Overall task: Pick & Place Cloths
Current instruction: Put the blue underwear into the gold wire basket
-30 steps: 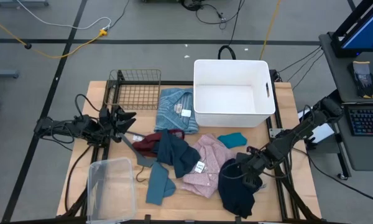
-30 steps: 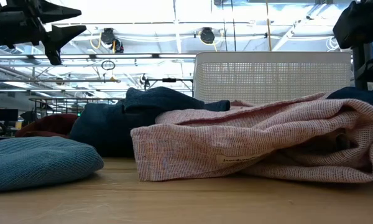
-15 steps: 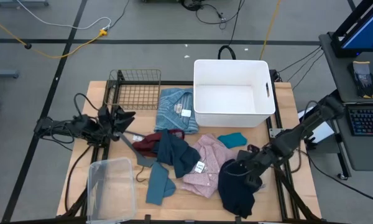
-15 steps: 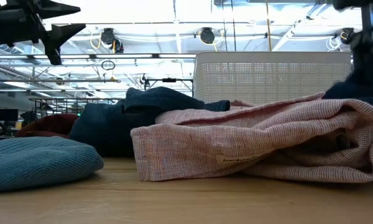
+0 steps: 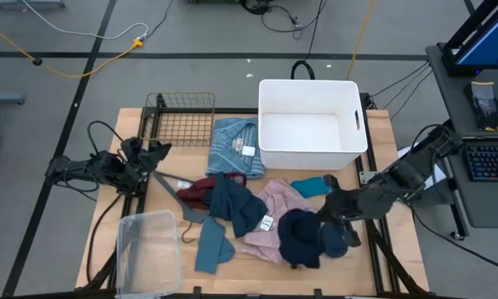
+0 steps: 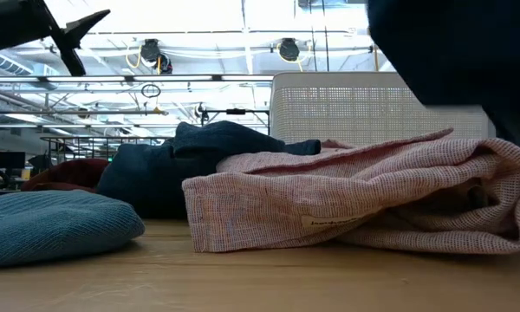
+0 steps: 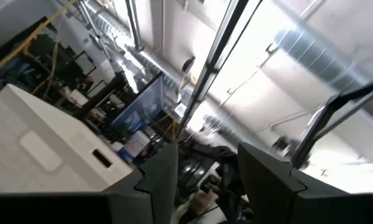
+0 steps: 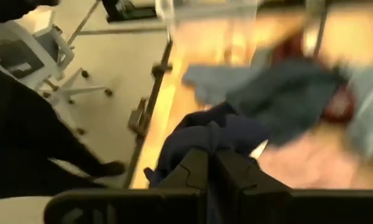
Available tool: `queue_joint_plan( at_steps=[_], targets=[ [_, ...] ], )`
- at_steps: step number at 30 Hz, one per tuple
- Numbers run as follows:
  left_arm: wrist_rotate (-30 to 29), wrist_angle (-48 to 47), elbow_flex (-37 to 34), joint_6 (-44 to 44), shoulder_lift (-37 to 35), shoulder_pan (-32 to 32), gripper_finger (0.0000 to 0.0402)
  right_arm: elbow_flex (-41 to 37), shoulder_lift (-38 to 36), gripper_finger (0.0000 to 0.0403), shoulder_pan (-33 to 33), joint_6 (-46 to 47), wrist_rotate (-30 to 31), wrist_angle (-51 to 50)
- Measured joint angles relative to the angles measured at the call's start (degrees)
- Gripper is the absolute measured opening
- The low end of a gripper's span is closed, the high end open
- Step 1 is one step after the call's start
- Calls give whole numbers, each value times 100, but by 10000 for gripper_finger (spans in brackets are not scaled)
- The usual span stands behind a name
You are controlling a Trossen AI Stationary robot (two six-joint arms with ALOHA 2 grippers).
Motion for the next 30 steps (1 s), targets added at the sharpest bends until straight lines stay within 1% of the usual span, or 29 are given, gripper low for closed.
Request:
queue_joint_plan(
  at_steps=[5, 9, 12, 17, 22, 27, 30],
  targets=[
    [29, 69, 0, -438, 2, -2, 170, 637, 160, 1, 1, -2405, 252, 135],
    [41, 71, 0, -704, 2, -1, 170, 1095, 335, 0, -17, -4447, 617, 609],
    [42, 69, 0, -820, 2, -2, 170, 1314, 474, 0, -61, -5719, 957, 1029],
    [41, 78, 0, -980, 24, 0, 170, 1382, 644, 0, -243, -7423, 1543, 1688],
    [2, 278, 0, -1058, 309, -1, 170, 1382, 908, 0, -552, -8926, 2088, 2182],
    [-18, 727, 0, -1141, 755, -1, 170, 1382, 1222, 0, -885, -10174, 2599, 2774],
    [-17, 1157, 0, -1180, 1038, 0, 170, 1382, 1429, 0, -1067, -10758, 2837, 3218]
  ],
)
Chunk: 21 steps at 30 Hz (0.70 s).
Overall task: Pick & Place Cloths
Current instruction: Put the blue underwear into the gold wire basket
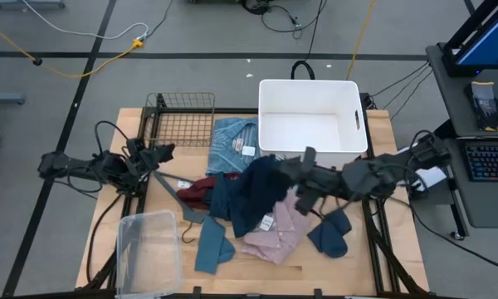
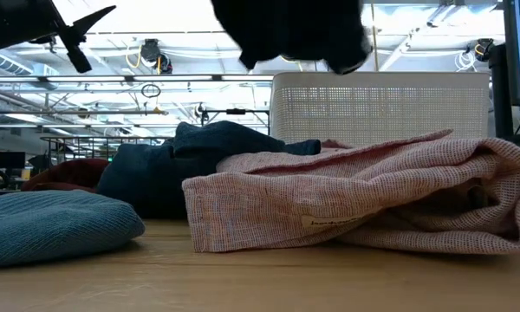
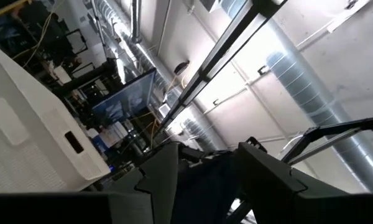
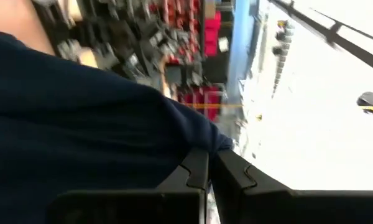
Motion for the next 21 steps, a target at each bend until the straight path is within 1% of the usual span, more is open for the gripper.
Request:
queue_joint_plan(
  at_steps=[3, 5, 10, 12, 16, 21],
  targets=[
    [0, 461, 3, 15, 261, -1, 170, 0, 181, 0, -138, -332, -11, 459],
    [-1, 569, 91, 104, 434, 0, 170, 0, 291, 0, -181, -484, -22, 753],
    [11, 556, 655, 344, 981, -1, 170, 0, 544, 0, -211, -684, -78, 1336],
    [96, 543, 973, 508, 1262, -1, 170, 0, 613, 0, -213, -619, -230, 1493],
    [553, 469, 1686, 831, 1908, 0, 170, 0, 639, 0, -211, -139, -735, 1521],
    [1296, -345, 2739, 844, 2764, -1, 170, 0, 635, 0, -208, 655, -1507, 1524]
  ],
)
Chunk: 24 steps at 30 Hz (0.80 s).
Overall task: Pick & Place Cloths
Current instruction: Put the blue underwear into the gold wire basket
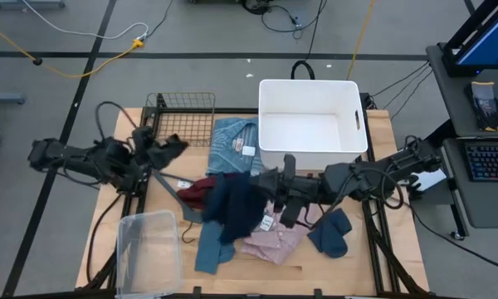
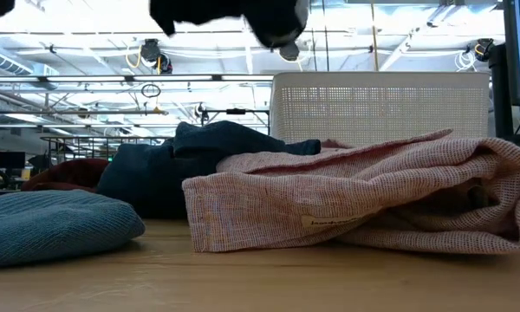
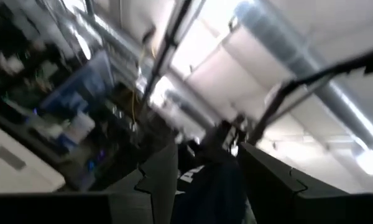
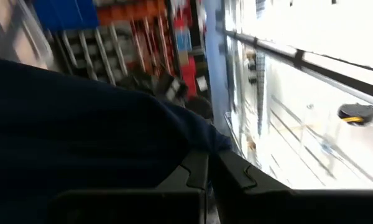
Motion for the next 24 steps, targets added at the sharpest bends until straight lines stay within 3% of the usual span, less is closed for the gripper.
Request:
queue_joint_plan(
  at_steps=[4, 12, 18, 24],
  targets=[
    [545, -862, 852, -268, 684, 0, 170, 0, -4, 0, 10, 403, -340, -136],
    [1909, -1639, 2192, -509, 1698, -13, 170, -2, 0, 0, 12, 970, -310, -912],
    [2011, -2941, 2830, -612, 2175, -58, 171, -2, 0, 0, 12, 1283, -314, -1080],
    [2011, -2985, 3054, -594, 2508, -57, 176, -2, -2, 0, 12, 1494, -332, -1083]
  ],
)
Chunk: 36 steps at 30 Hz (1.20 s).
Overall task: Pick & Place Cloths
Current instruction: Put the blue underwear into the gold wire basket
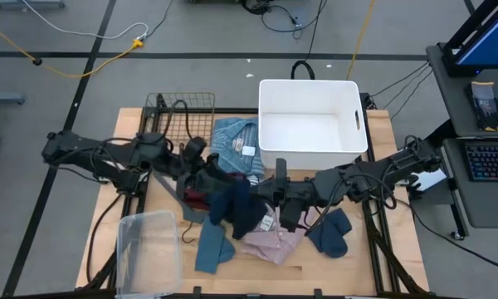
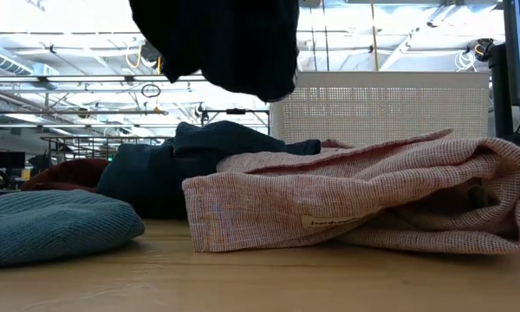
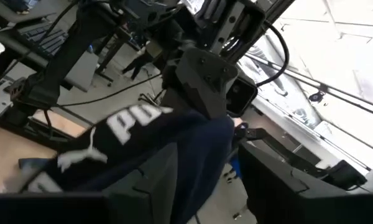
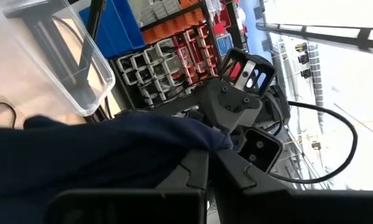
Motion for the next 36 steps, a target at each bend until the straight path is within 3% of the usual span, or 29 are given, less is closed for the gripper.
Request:
queue_joint_plan(
  at_steps=[6, 11, 18, 29, 33, 36],
  targets=[
    [-39, 15, 131, -21, 309, -1, 226, 0, 0, 0, 0, 84, -12, -27],
    [246, 686, 152, -15, 569, -2, 273, 0, 0, 0, -62, 219, -15, -105],
    [429, 1031, 154, -149, 795, -76, 302, 0, 0, 0, -179, 252, -38, -171],
    [311, 933, 158, -210, 1201, 0, 298, -7, 4, 0, -434, 508, -446, -208],
    [298, 741, 154, -116, 1198, 7, 263, -7, 4, 0, -470, 506, -450, -205],
    [292, 467, 156, -8, 1199, 16, 211, -7, 4, 0, -466, 501, -458, -203]
  ],
)
